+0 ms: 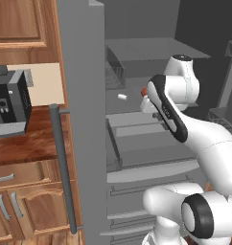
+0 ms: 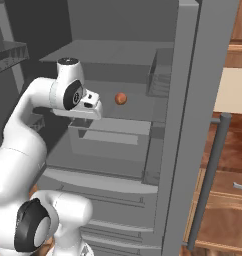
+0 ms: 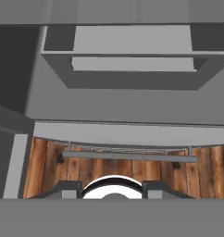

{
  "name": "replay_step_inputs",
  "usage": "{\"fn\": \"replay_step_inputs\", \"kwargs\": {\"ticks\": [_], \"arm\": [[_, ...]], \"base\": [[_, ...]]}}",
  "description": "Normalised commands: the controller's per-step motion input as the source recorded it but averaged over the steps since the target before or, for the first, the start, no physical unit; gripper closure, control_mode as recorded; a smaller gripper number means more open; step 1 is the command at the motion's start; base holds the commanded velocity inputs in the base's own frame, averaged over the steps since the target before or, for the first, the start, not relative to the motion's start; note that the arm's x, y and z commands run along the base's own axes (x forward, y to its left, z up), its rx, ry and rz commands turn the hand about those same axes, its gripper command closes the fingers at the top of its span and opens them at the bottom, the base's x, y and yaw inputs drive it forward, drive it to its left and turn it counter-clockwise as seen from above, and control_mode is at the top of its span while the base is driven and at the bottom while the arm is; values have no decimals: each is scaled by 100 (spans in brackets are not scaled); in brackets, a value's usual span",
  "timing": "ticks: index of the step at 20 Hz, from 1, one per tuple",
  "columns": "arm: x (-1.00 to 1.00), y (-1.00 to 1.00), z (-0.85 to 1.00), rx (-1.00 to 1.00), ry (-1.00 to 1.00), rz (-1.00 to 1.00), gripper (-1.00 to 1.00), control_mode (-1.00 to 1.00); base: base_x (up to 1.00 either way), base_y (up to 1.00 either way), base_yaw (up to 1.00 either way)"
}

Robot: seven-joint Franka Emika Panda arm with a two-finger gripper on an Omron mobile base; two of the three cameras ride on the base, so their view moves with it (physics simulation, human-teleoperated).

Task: Pick onion from the fridge and place it on the plate on the counter.

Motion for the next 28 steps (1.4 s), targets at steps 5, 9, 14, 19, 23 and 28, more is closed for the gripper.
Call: {"fn": "replay_step_inputs", "kwargs": {"ticks": [5,9,14,19,23,28], "arm": [[0,0,4,0,-10,0,-100,-100],[0,0,23,1,-24,0,-100,-100],[-1,0,36,2,-28,0,-100,-100],[0,0,50,2,-20,0,-100,-100],[-2,0,48,1,-18,0,-100,-100],[-4,0,39,0,-15,0,-100,-100]], "base": [[0,0,0],[0,0,0],[0,0,0],[0,0,0],[0,0,0],[0,0,0]]}}
